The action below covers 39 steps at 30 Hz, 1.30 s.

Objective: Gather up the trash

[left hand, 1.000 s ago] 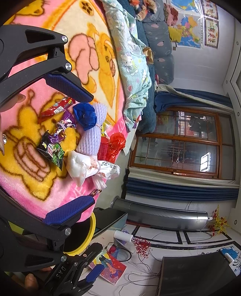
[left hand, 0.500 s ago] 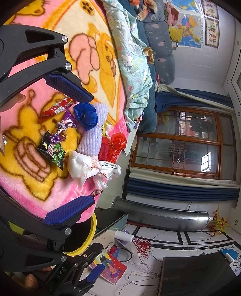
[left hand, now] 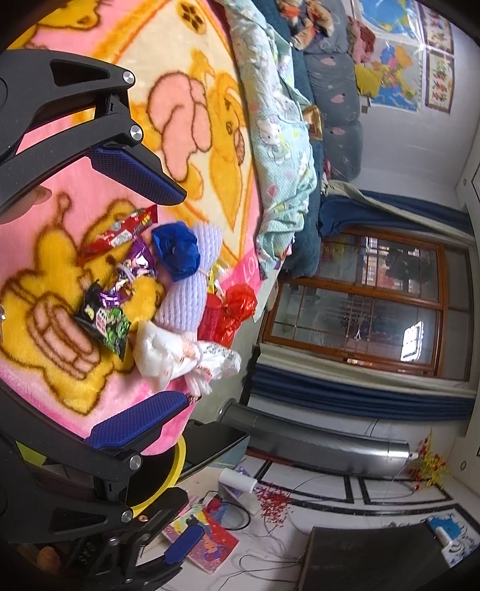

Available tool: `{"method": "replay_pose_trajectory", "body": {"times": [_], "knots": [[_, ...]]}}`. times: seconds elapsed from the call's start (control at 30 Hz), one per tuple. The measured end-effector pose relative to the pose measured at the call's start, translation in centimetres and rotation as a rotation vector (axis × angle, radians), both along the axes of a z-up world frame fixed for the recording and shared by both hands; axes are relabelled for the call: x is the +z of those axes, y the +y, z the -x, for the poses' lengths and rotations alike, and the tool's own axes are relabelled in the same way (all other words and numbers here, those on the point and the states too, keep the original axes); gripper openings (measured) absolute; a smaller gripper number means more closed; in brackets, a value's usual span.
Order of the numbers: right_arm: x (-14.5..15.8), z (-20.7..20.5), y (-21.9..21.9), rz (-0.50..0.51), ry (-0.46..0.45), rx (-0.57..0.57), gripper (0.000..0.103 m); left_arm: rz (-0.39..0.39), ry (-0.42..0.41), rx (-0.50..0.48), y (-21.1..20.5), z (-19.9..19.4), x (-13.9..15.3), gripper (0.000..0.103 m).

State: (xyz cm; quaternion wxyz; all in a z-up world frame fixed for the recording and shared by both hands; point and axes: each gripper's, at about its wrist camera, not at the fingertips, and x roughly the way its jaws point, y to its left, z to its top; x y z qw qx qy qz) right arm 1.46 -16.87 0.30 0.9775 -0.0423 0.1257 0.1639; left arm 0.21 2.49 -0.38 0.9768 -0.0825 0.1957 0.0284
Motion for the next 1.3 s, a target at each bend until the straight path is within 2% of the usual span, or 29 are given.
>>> {"method": "replay_pose_trajectory", "body": {"times": [0.33, 0.67, 0.8, 1.03, 1.1, 1.13, 1.23, 1.3], "knots": [[-0.1, -0.8, 3.4, 0.034, 0.042, 0.104, 0.097, 0.051, 0.031, 0.107, 3.6, -0.2, -0.3, 0.092], [-2.0, -5.0, 5.6, 0.032, 0.194, 0.103, 0.097, 0.12, 0.132, 0.2, 8.0, -0.8, -2.2, 0.092], [-3.0, -6.9, 6.3, 0.048, 0.237, 0.091, 0.097, 0.155, 0.184, 0.203, 9.0, -1.5, -3.6, 0.092], [-4.5, -9.5, 7.2, 0.042, 0.309, 0.088, 0.097, 0.228, 0.247, 0.114, 8.8, -2.7, -5.7, 0.092], [-4.8, -10.1, 7.5, 0.046, 0.322, 0.095, 0.097, 0.234, 0.261, 0.09, 8.5, -3.1, -6.1, 0.086], [-5.0, -10.4, 7.6, 0.046, 0.327, 0.1, 0.096, 0.241, 0.276, 0.069, 8.3, -3.4, -6.4, 0.079], [-5.4, -10.8, 7.8, 0.045, 0.346, 0.115, 0.089, 0.258, 0.309, 0.028, 7.6, -4.0, -7.1, 0.067], [-5.7, -11.1, 7.9, 0.039, 0.362, 0.123, 0.085, 0.271, 0.328, 0.0, 7.2, -4.3, -7.5, 0.064]]}}
